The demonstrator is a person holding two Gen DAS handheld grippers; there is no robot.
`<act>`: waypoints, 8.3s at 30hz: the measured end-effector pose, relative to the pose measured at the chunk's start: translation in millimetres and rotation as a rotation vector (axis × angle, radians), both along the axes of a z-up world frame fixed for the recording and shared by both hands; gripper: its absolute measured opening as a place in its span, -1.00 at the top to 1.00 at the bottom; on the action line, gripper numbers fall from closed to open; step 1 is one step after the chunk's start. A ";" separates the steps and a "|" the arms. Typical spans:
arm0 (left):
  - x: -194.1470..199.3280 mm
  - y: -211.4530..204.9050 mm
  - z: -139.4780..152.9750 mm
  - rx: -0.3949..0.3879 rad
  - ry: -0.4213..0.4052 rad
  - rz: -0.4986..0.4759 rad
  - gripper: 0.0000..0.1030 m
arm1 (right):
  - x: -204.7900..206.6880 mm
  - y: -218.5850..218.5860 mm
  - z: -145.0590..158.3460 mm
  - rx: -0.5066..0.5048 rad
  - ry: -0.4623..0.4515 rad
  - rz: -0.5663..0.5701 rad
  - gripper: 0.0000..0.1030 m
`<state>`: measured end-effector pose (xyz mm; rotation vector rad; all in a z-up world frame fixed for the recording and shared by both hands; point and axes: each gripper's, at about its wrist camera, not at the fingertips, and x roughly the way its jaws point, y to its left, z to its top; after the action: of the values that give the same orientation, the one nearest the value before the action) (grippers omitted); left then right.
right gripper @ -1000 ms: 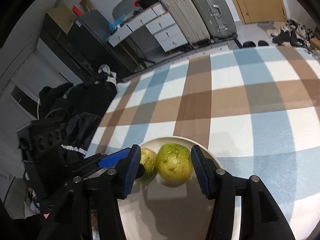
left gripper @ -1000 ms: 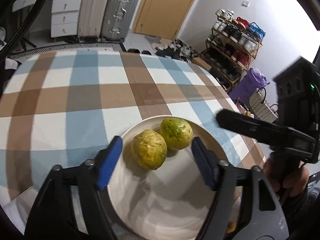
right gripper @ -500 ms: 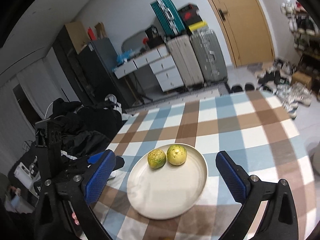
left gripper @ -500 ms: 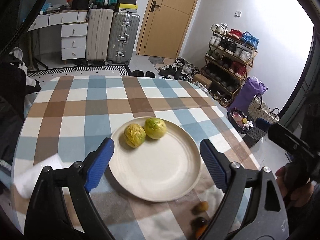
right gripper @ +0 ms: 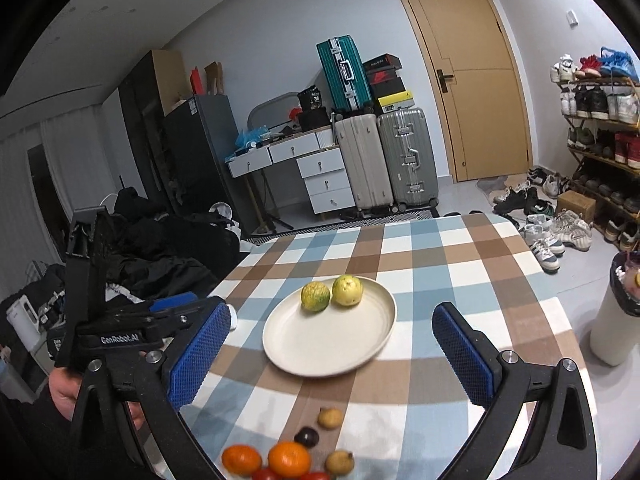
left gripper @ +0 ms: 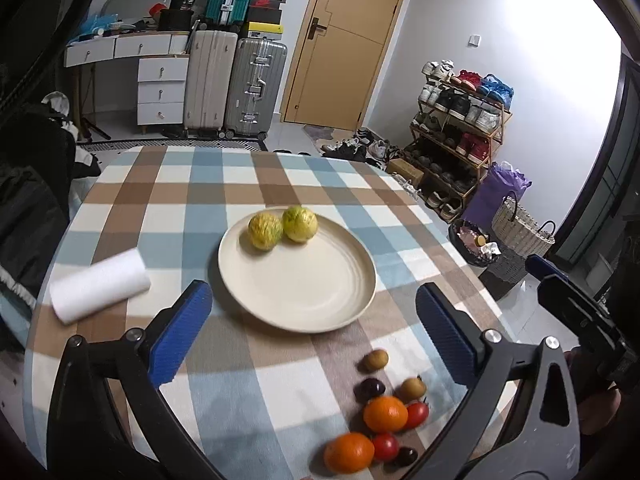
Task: Organize fruits
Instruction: 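Lift both open tools away from the plate, then grasp the large orange with the left tool and lift it, then grasp the smaller orange with the right tool while the left tool holds the large orange, then carry both oranges onto the cream plate and open both tools, then lift both open tools away from the plate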
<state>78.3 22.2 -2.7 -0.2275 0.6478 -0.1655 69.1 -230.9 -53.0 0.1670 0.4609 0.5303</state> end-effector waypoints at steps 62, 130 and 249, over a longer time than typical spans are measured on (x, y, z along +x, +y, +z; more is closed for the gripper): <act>-53.3 -12.2 -113.6 -0.182 0.233 -0.285 0.37 | -93.0 -6.7 -76.9 -0.023 0.084 -0.017 -1.00; -69.9 35.8 -122.8 -0.164 0.249 -0.198 -0.29 | -33.6 69.4 -112.7 -0.173 0.220 0.119 0.24; -79.6 1.8 -66.7 0.047 0.034 0.041 -0.98 | -85.2 18.7 -37.2 -0.013 -0.018 0.087 -0.99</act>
<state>-1.3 23.9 -69.4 -0.1983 0.6800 -0.1073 -16.0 -212.2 -90.2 0.1300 0.4557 0.6130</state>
